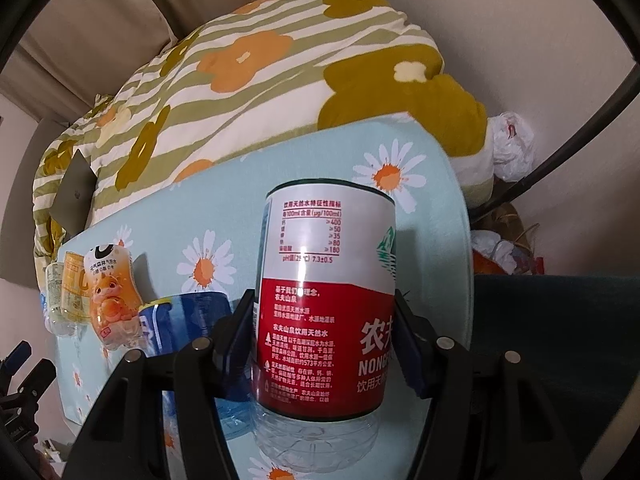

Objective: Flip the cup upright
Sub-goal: 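Close the right gripper around the red-label bottle's body, then lift the bottle, tip it upright onto the table, open the right gripper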

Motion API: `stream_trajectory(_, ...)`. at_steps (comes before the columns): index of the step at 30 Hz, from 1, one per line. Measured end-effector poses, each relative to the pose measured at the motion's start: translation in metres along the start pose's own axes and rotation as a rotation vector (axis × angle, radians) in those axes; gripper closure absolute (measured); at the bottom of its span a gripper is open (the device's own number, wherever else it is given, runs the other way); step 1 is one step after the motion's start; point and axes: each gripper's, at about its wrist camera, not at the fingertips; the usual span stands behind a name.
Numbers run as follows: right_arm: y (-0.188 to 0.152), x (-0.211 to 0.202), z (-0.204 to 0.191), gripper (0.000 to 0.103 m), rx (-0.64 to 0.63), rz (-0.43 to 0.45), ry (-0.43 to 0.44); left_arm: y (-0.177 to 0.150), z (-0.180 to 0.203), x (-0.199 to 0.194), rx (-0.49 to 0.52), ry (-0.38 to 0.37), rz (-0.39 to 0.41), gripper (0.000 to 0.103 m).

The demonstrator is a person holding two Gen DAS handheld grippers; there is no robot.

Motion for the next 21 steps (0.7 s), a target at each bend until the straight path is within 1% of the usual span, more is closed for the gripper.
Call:
stream_trajectory(4,0.000,-0.017,-0.005,0.045,-0.016,0.026,-0.012,-0.005,-0.008,-0.011,0.002,-0.015,0.028,0.000)
stream_trajectory(7,-0.003,-0.038,-0.014,0.045,-0.033,0.057,-0.022,-0.011,-0.017,-0.021,0.013,-0.014,0.053,0.000)
stream_trajectory(11,-0.015,-0.068,-0.033,0.045,-0.040,0.095,-0.019,-0.020,-0.037,-0.037,0.008,-0.050,0.098,0.000)
stream_trajectory(15,-0.040,-0.091,-0.062,0.045,-0.049,0.120,-0.011,-0.039,-0.066,-0.051,0.010,-0.068,0.138,0.000)
stream_trajectory(19,-0.069,-0.097,-0.093,0.045,-0.064,0.113,0.002,-0.061,-0.096,-0.058,0.011,-0.068,0.148,0.000)
stream_trajectory(21,-0.087,-0.095,-0.111,0.045,-0.071,0.100,0.016,-0.074,-0.114,-0.058,0.013,-0.054,0.147,0.000)
Point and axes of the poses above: each gripper's, at about its wrist camera, not at the fingertips, and x roughly the way its jaws point, z to its right, y to its top, and after that the axes turned 1 degree about z, right-handed
